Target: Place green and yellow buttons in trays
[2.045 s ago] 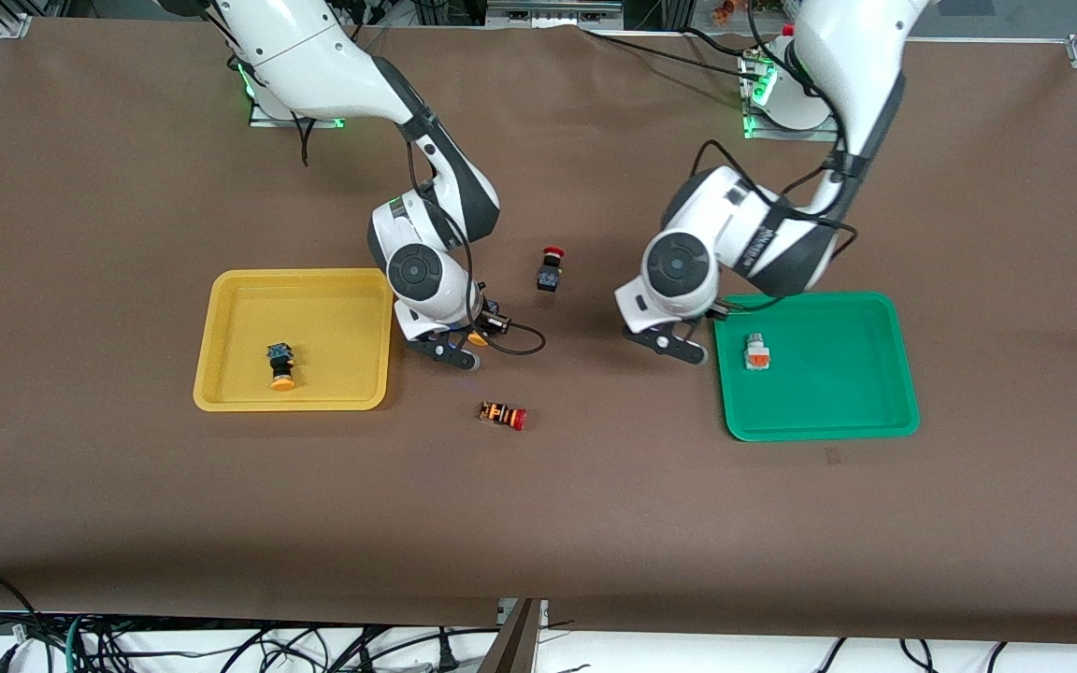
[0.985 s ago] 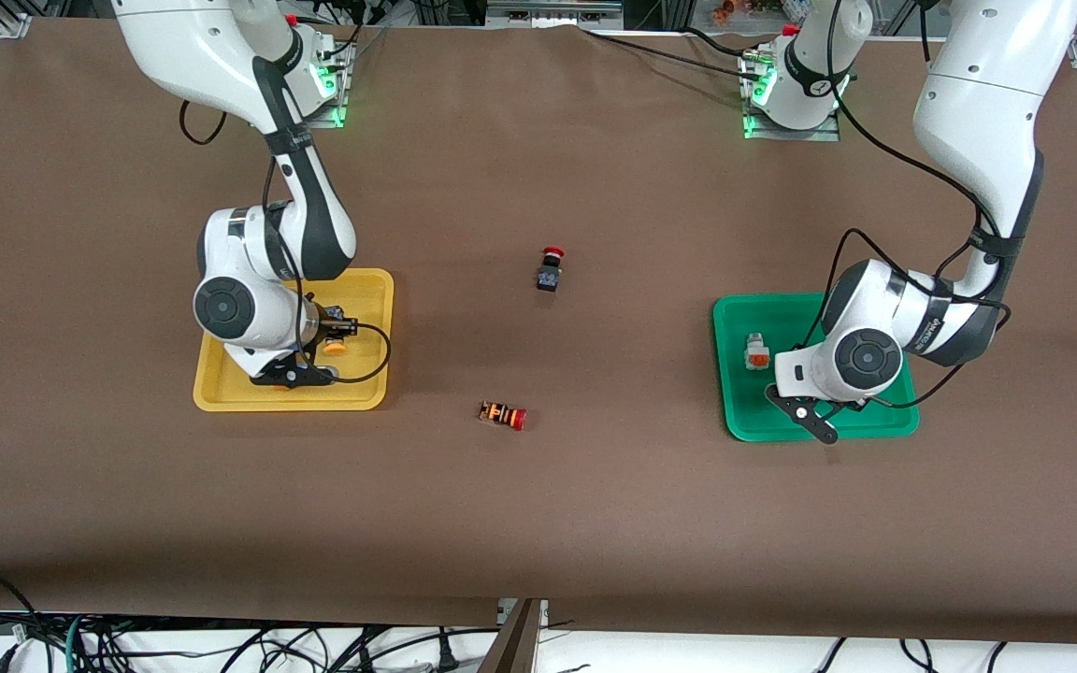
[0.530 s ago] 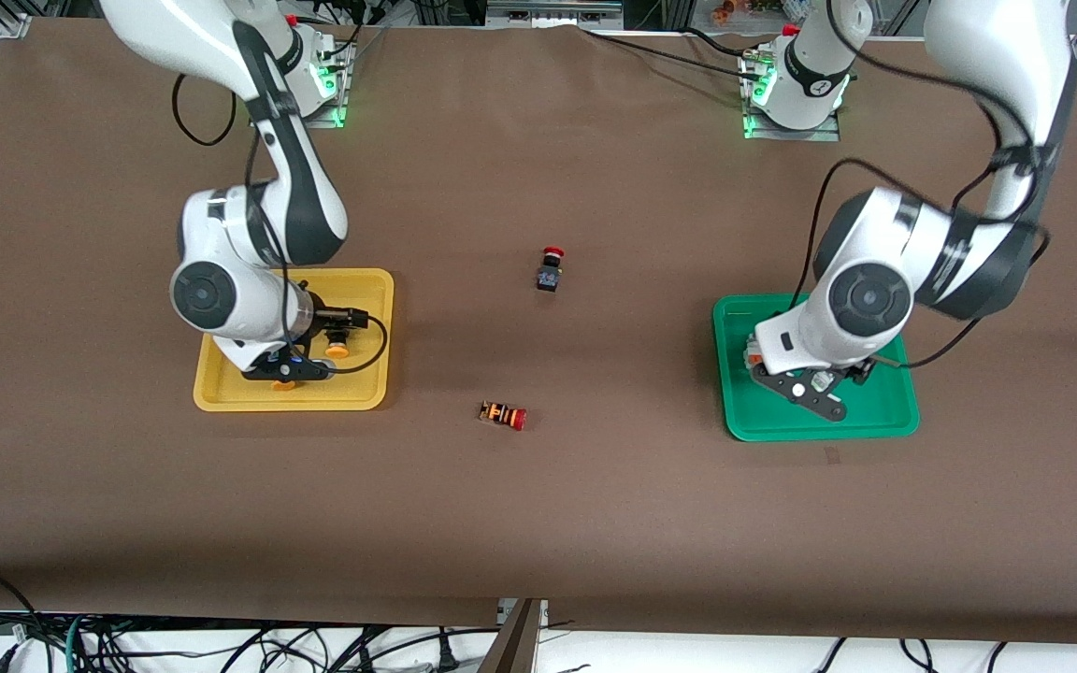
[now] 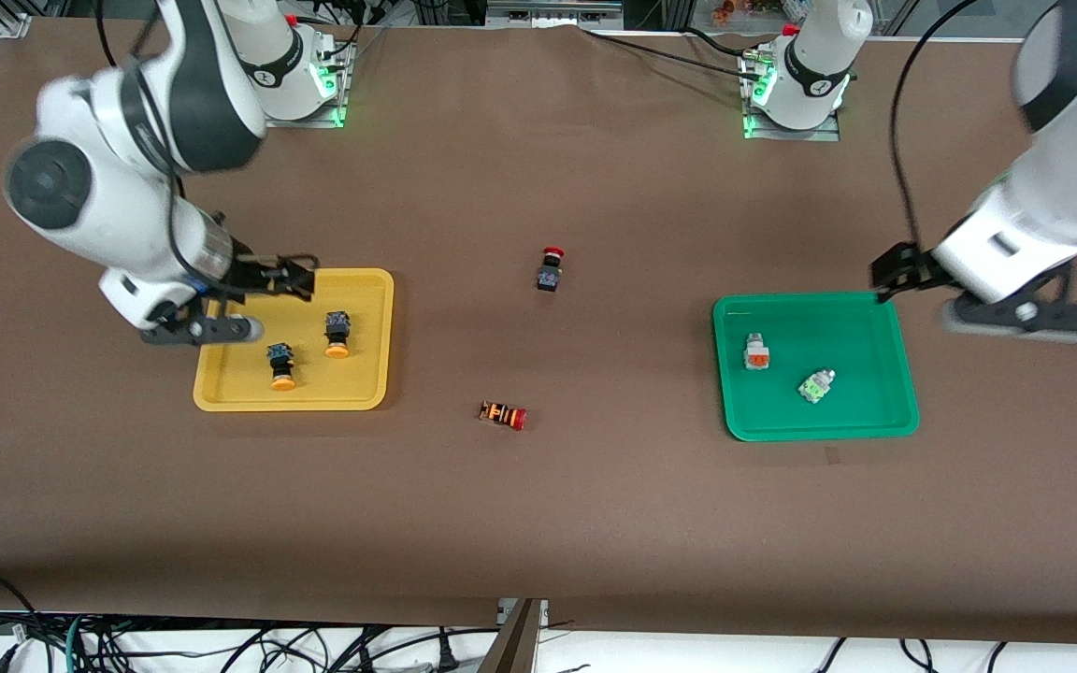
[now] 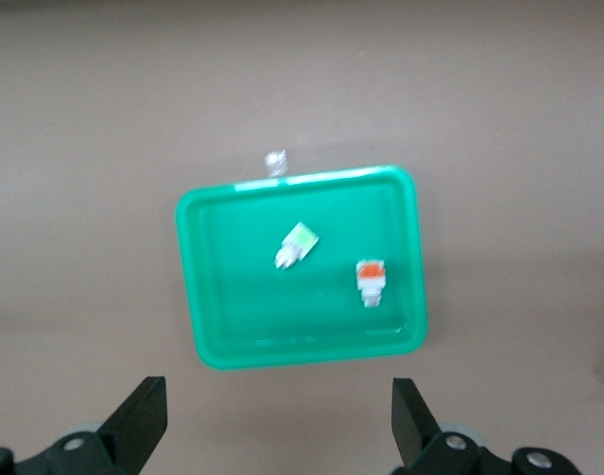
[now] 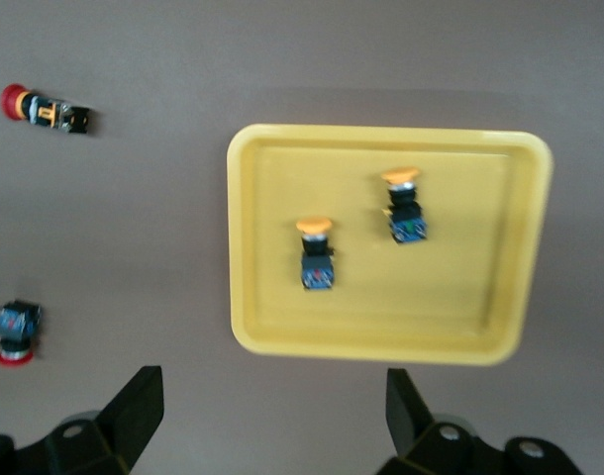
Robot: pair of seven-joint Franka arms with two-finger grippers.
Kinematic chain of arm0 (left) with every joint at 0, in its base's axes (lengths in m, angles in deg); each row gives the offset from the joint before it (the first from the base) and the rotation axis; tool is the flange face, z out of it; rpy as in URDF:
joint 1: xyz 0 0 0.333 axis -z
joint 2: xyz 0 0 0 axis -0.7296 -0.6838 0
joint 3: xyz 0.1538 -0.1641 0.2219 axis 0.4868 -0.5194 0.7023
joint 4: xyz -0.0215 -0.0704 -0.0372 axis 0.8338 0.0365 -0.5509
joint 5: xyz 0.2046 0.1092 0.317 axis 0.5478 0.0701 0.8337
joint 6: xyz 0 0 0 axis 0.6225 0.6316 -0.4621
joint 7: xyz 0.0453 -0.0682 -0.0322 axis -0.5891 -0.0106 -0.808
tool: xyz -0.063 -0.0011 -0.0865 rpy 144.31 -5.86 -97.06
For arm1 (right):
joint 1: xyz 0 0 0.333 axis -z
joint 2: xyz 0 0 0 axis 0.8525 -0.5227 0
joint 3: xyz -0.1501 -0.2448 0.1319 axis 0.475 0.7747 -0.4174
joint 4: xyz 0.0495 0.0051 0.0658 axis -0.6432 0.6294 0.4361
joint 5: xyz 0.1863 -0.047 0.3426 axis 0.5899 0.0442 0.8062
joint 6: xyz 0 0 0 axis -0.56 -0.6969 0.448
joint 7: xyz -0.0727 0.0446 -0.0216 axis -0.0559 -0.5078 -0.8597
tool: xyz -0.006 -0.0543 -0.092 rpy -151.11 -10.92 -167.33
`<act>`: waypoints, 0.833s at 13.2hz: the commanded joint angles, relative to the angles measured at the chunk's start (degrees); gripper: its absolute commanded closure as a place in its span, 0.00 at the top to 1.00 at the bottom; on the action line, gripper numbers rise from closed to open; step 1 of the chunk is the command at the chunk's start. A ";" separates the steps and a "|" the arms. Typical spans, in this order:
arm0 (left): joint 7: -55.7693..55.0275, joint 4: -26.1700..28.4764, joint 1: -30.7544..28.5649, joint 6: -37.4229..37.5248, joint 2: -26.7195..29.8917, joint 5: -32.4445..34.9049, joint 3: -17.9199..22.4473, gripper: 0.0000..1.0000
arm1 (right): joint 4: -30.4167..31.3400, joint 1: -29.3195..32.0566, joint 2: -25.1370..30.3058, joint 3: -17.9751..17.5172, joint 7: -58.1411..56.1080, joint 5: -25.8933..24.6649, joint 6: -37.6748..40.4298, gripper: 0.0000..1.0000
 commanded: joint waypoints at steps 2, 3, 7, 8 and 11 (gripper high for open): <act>-0.78 13.71 -0.47 -5.67 9.21 -4.70 2.78 1.00 | 3.35 -0.37 11.35 0.07 0.22 -6.55 7.13 0.99; -0.78 13.62 -0.47 -5.67 9.22 -4.53 3.22 1.00 | 4.23 -0.19 12.94 0.07 0.22 -6.64 7.32 0.99; -1.39 13.09 0.14 -5.59 8.95 -4.35 3.22 1.00 | 4.94 -0.10 14.27 0.16 0.22 -6.82 7.14 0.99; -1.39 13.36 0.23 -5.24 8.95 -4.35 3.22 1.00 | 4.94 -0.10 14.18 0.16 0.13 -6.82 7.06 0.99; -1.22 13.01 0.75 -5.41 8.51 -4.35 3.31 1.00 | 4.94 7.41 14.18 -5.33 -1.88 -7.52 7.05 0.99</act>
